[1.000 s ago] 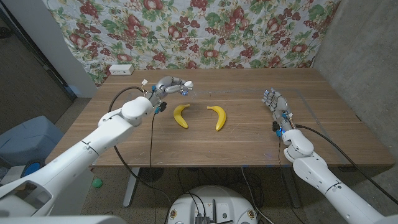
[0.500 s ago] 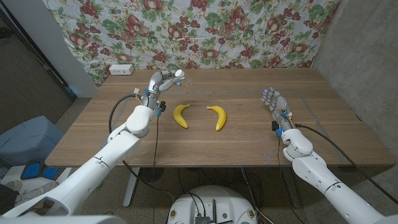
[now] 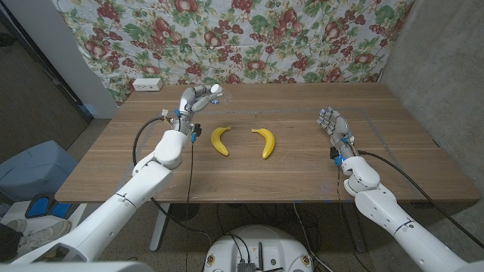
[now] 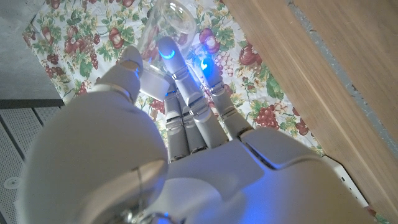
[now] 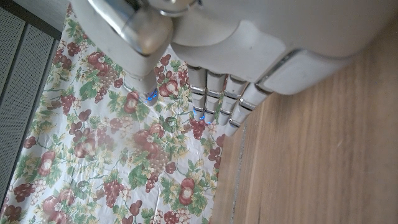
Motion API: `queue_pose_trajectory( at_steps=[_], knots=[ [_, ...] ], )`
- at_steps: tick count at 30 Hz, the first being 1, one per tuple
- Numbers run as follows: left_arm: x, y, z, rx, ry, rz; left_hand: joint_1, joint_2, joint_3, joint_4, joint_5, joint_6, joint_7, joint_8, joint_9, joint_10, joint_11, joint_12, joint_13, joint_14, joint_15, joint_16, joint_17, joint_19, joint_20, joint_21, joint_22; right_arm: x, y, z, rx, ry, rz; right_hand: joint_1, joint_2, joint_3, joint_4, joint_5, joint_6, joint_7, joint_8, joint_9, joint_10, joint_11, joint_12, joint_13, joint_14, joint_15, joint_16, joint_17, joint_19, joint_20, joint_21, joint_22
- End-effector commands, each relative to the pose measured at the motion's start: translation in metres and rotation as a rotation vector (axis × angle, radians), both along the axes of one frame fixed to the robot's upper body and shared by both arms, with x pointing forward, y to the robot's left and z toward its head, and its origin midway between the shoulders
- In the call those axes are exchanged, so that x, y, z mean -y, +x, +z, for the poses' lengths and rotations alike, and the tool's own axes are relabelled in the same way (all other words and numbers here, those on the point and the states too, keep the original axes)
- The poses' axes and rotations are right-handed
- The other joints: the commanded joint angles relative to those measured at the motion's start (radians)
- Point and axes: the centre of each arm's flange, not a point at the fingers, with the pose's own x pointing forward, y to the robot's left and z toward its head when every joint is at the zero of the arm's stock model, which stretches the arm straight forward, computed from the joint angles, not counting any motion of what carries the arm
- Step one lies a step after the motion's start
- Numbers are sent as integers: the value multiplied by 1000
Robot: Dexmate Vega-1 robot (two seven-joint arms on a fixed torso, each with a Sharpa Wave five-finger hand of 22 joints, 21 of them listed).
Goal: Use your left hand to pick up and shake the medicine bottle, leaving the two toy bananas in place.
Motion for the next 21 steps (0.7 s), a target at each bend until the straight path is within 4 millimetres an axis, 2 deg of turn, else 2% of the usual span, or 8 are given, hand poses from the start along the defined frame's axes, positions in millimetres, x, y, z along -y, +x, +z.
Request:
queue_pose_trajectory(
  at_steps=[1, 21],
  knots=[
    [3, 3, 5, -92, 111, -3, 120, 129, 28, 23, 5, 149, -72, 4, 96, 286, -197, 0, 295, 5, -3, -6, 4, -4, -127, 6, 0, 0, -1, 0, 4, 3, 2, -2, 3, -1, 0, 3, 0, 4, 1, 3, 4, 1, -7, 0, 10, -1, -1, 1, 7, -2, -1, 4],
    [17, 12, 15, -135, 376, 33, 129, 127, 29, 18, 0, 157, -62, -2, 90, 287, -188, -21, 264, -1, -5, -32, -27, -5, -128, 13, 1, 1, -1, -2, 7, 15, -2, -3, 3, -1, 0, 3, 0, 3, 1, 3, 5, 1, -7, 0, 11, 0, -2, 1, 9, -1, -7, 4]
  ],
)
